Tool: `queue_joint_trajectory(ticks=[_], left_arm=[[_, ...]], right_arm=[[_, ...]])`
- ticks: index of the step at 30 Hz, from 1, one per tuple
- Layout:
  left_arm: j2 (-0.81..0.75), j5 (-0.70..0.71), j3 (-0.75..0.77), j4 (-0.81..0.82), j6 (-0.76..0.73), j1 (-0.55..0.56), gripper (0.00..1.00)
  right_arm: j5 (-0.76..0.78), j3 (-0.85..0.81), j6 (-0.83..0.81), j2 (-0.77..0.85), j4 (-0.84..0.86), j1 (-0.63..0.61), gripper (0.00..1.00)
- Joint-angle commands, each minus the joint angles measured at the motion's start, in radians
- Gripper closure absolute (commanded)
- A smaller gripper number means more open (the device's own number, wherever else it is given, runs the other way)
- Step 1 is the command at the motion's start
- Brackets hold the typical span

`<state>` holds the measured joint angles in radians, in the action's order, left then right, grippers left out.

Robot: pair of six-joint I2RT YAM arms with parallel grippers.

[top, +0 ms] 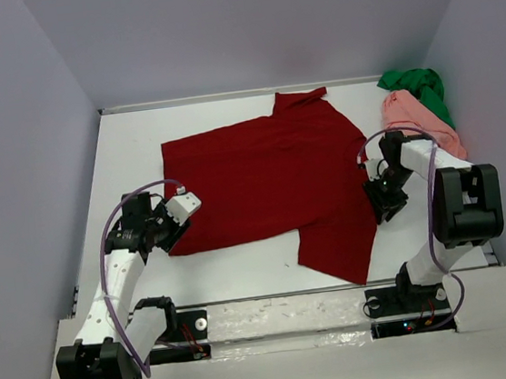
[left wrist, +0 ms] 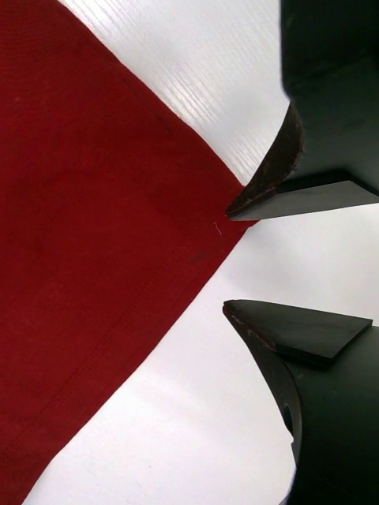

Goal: Fold and stack the t-shirts
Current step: Grap the side of the flattened tshirt closest away from the robot with both arms

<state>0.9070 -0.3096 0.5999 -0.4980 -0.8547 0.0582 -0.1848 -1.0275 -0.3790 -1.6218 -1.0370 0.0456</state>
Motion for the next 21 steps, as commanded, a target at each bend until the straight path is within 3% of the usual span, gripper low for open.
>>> queue_joint_trajectory(ticks=[1,21], left_arm=[[0.0,0.01,-0.009,-0.001,0.011,0.005,0.44],[0.006,0.038,-0.003,0.006,0.028,0.005,0.44]], right_arm=[[0.015,0.003,-0.047,-0.021,0.022,-0.013,0.6],[-0.061,-0.098,-0.067,-0.173,0.026,-0.041,0.61]])
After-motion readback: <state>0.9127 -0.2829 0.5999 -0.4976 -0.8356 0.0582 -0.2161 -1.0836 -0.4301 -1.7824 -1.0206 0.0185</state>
